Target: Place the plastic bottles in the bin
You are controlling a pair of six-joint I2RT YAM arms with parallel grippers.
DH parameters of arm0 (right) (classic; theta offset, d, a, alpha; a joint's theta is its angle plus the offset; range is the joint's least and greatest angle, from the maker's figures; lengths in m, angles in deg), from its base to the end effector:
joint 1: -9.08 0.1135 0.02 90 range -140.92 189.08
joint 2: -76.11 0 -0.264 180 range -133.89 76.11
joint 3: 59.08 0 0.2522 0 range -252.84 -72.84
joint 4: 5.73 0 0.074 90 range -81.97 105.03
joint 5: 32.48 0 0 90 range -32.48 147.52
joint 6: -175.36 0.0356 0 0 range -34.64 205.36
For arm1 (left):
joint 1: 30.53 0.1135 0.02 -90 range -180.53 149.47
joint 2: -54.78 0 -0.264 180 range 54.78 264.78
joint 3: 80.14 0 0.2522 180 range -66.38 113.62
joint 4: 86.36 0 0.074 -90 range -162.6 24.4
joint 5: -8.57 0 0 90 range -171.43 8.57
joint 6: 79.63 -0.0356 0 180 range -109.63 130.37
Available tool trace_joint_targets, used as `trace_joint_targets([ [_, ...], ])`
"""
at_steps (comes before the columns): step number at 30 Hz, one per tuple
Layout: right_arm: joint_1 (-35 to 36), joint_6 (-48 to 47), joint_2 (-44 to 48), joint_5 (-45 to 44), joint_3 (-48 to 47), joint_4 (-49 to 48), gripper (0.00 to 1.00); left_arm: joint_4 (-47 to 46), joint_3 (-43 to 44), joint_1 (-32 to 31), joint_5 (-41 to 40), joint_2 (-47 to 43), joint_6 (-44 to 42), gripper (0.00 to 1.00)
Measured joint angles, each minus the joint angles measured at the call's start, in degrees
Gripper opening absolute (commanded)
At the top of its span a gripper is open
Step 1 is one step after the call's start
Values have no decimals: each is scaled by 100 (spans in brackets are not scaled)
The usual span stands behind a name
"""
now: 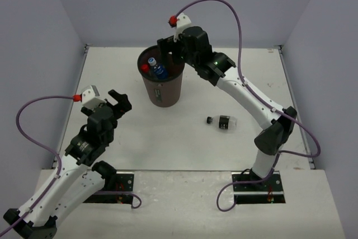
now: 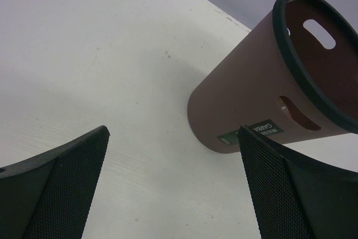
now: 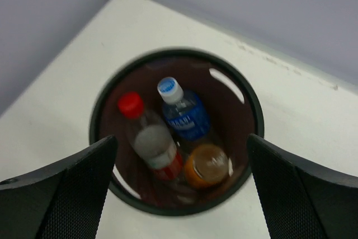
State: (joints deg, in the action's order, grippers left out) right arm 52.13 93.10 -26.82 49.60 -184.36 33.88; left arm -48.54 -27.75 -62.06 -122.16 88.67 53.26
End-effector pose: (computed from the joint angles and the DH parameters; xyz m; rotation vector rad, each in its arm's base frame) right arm 0.3078 0.2808 0.4343 -0.4826 1.8348 0.4799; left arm 0.1275 -0.0510 0.3073 -0.6389 1.7155 -0.2358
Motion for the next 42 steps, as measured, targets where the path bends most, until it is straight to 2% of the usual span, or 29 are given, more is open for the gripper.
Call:
trace_joint_targets([
  [5,-187,-23,1257,-22,1788,144,99,36,0,0,-1,16,0,100],
  [9,-522,626,2403,-194,3040,388,99,43,0,0,-4,107,0,100],
  [15,-709,2953,4176,-728,4968,845,99,41,0,0,-2,321,0,100],
  [19,-706,4583,4893,-782,6128,993,99,37,0,0,3,410,0,100],
  [25,-706,6741,5162,-956,7109,1036,99,38,0,0,4,402,0,100],
  [28,-706,7478,5113,-1079,7390,1054,99,38,0,0,3,342,0,100],
  [34,-761,8420,4486,-1359,7415,923,99,36,-2,0,4,257,0,100],
  [42,-1192,8831,3571,-1509,7315,670,99,36,-4,0,4,254,0,100],
])
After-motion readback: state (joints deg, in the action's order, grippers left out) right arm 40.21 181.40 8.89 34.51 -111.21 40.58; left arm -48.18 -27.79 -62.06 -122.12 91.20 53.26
